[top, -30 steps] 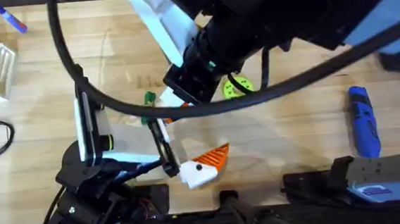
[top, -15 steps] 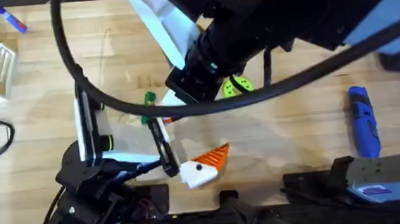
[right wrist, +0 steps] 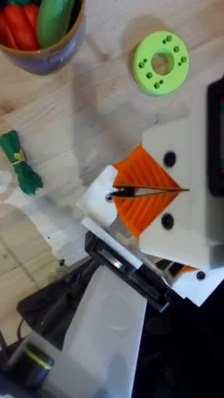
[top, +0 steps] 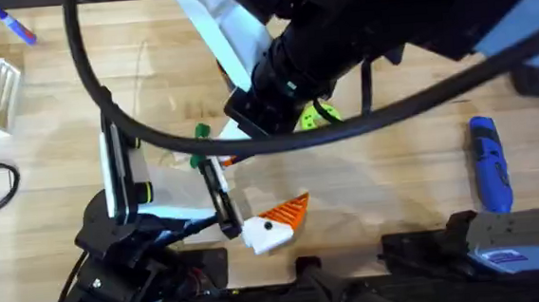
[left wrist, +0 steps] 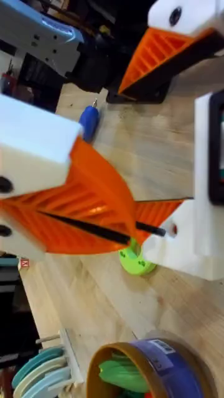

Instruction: Pick up the gripper from the table and insert it into the empty holder that is missing its gripper. Then pick up a screw, insert it into the mounting hole, and use the screwdriver to tighten it. Finally, clean up the table by picking up the vegetable and placing it into the bucket.

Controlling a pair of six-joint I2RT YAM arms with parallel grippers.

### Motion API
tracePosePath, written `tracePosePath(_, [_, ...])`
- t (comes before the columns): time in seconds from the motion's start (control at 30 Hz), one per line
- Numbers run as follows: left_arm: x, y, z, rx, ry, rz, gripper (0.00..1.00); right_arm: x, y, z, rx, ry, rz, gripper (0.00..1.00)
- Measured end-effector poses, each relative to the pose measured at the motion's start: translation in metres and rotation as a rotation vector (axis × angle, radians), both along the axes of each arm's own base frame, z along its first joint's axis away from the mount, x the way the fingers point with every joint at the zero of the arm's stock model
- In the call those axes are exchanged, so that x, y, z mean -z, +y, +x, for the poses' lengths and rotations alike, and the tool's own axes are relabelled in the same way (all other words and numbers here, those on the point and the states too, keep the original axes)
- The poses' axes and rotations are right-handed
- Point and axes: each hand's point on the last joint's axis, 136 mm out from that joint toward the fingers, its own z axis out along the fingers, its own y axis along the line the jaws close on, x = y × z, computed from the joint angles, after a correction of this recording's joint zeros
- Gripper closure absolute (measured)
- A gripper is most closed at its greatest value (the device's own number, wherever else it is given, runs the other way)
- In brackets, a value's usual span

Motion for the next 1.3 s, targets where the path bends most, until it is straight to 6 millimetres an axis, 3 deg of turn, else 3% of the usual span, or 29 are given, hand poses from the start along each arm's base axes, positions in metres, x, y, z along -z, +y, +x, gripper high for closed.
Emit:
tracePosePath(0.37, [0.0, 0.0001, 0.0002, -0.001, -0.003, 0.001, 0.014, -0.001, 0.0032, -0.009, -0.029, -0.006, -0.009, 0.995])
tracePosePath(0.77, [0.0, 0.0002, 0.0004, -0.003, -0.003, 0.001, 0.014, 0.0025, -0.0012, 0.0008, 0.0, -0.053, -0.047, 0.995])
tracePosePath(1.13, [0.0, 0.0002, 0.0004, -0.003, -0.003, 0.001, 0.014, 0.0006, 0.006, -0.0035, -0.026, -0.07, -0.033, 0.995])
tracePosePath(1.3, [0.0002, 0.0002, 0.0006, -0.004, 0.001, 0.0, 0.014, 0.0085, 0.0078, -0.0023, -0.03, -0.059, -0.053, 0.995])
